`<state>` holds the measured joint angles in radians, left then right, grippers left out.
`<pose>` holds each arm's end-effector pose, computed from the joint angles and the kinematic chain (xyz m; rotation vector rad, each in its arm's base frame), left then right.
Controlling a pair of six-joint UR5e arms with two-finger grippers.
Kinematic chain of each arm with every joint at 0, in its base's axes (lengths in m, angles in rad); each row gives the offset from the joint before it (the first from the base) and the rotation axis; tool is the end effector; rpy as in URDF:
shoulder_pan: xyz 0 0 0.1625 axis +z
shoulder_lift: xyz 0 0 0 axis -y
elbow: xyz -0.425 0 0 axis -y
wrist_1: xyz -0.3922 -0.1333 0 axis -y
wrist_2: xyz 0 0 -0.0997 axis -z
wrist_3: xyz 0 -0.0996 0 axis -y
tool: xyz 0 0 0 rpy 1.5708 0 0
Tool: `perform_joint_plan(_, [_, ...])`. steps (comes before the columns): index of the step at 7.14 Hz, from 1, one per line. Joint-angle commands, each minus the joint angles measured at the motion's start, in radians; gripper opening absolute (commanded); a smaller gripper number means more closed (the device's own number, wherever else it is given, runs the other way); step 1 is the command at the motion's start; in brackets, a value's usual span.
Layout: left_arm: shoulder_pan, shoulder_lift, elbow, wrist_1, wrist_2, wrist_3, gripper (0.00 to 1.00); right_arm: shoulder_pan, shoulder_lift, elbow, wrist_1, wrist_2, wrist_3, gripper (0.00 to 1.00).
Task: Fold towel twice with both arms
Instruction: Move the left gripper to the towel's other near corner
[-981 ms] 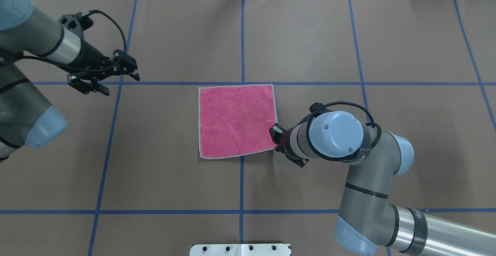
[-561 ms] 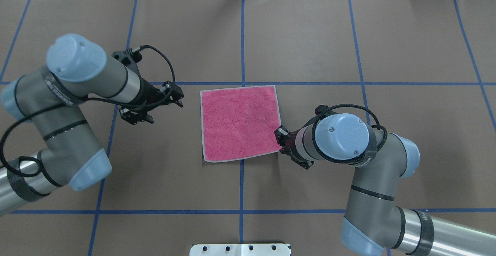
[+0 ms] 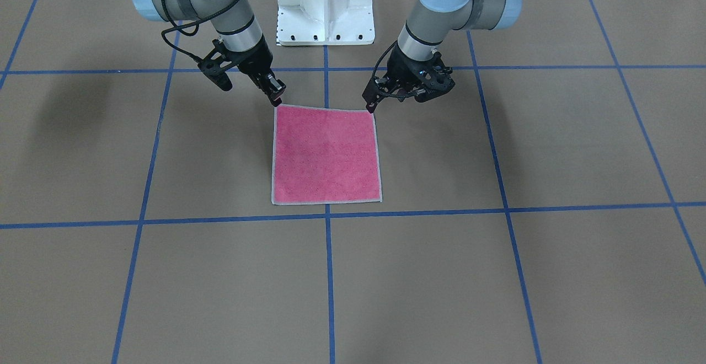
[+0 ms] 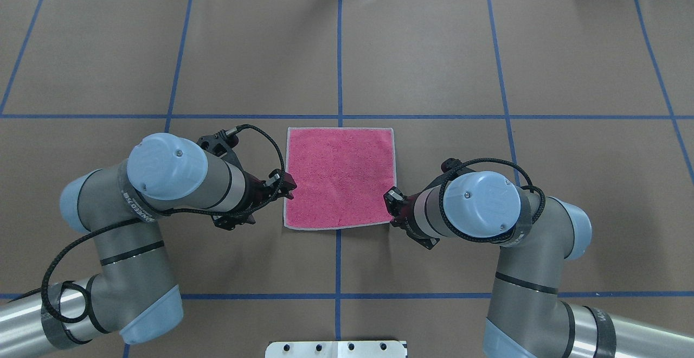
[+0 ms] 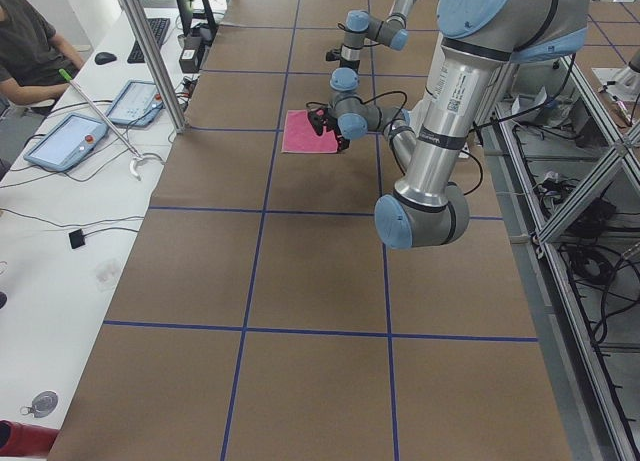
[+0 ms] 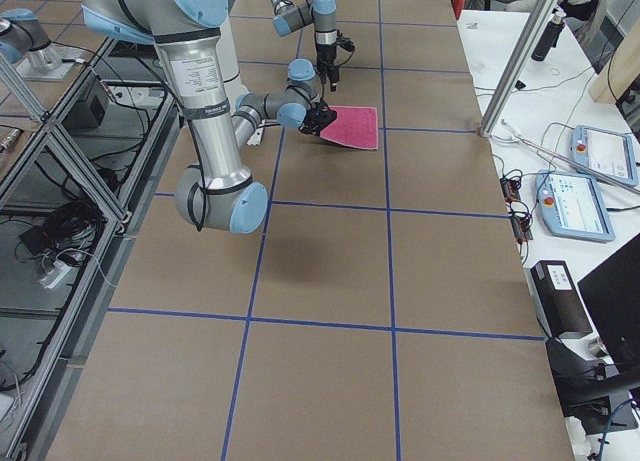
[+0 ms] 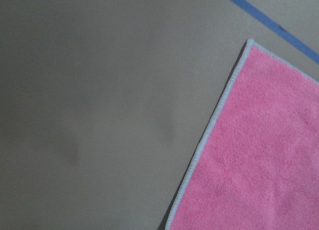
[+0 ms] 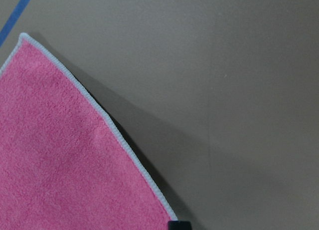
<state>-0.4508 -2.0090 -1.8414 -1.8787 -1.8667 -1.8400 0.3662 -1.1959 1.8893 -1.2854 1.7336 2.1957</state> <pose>0.5050 -0.3603 0.2574 -0.1792 1.0405 -0.5026 -0.5131 -0.3222 0.2794 -0.2831 -0.9796 0.8276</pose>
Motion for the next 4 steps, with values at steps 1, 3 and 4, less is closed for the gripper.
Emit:
perform_joint_plan(1, [0.036, -0.007, -0.001, 0.001, 0.029, -0.015, 0.82, -0.004, -0.025, 0.024, 0.0, 0.0, 0.004, 0.0])
perform_joint_plan(3, [0.072, -0.004, 0.002, 0.001, 0.058, -0.013, 0.75, -0.006, -0.025, 0.024, 0.0, 0.0, 0.004, 0.0])
perform_joint_plan(4, [0.079, -0.002, 0.004, 0.001, 0.06, -0.013, 0.73, -0.004, -0.025, 0.022, 0.0, 0.0, 0.004, 0.0])
